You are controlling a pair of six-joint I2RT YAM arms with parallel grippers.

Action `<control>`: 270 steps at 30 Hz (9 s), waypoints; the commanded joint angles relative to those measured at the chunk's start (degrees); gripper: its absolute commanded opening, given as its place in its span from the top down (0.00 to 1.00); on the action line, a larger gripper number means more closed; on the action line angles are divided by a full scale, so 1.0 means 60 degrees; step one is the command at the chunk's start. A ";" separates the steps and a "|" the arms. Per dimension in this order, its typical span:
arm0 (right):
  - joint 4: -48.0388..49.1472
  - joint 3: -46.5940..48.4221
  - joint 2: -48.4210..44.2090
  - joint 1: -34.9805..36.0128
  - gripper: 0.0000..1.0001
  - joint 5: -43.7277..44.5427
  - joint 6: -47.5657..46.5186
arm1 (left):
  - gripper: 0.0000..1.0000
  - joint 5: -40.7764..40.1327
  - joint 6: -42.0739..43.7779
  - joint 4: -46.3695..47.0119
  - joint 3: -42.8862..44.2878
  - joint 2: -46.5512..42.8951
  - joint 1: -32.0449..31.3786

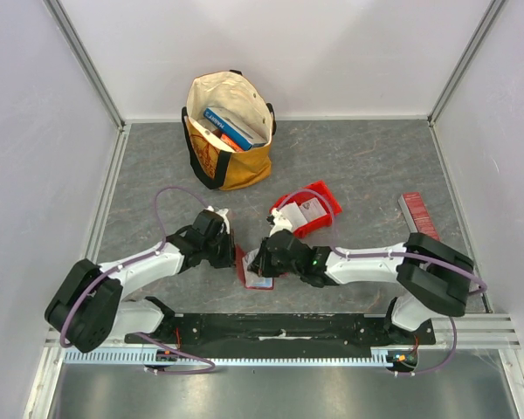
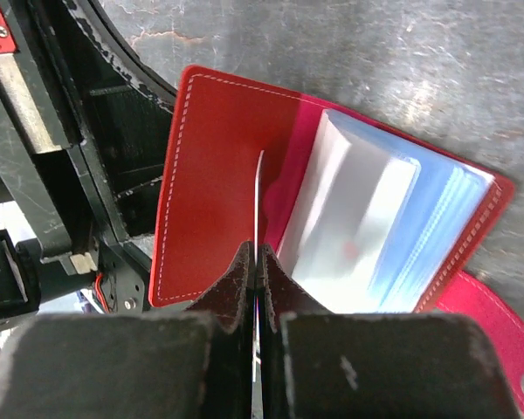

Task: Put the credit cards into the card holder
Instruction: Open the card holder at the center of the board, then insert the credit card into the card holder.

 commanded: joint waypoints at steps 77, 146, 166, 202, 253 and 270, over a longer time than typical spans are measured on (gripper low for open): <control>-0.3844 0.0441 -0.1560 -0.0235 1.00 0.2785 -0.0007 | 0.98 -0.1381 -0.0924 -0.1110 -0.1401 -0.3908 0.0338; -0.3375 -0.0102 -0.1561 -0.0484 1.00 0.2331 0.0198 | 0.98 -0.1191 -0.1290 0.0135 -0.2309 -0.3000 0.0309; -0.2204 -0.0526 -0.0242 -0.0469 1.00 0.1687 0.0652 | 0.98 -0.1118 -0.1261 0.0208 -0.2309 -0.2897 0.0338; 0.1940 -0.1068 -0.0096 -0.0337 1.00 0.0778 0.1120 | 0.98 -0.0869 -0.1495 0.0853 -0.2617 -0.2634 0.0323; -0.1280 -0.0175 0.0036 0.0175 0.43 0.2829 0.1004 | 0.98 -0.0678 -0.1613 0.1220 -0.2749 -0.2458 0.0309; -0.0007 0.0425 0.0769 0.0263 0.54 0.1205 0.0404 | 0.98 -0.0649 -0.1525 0.1190 -0.2646 -0.2473 0.0323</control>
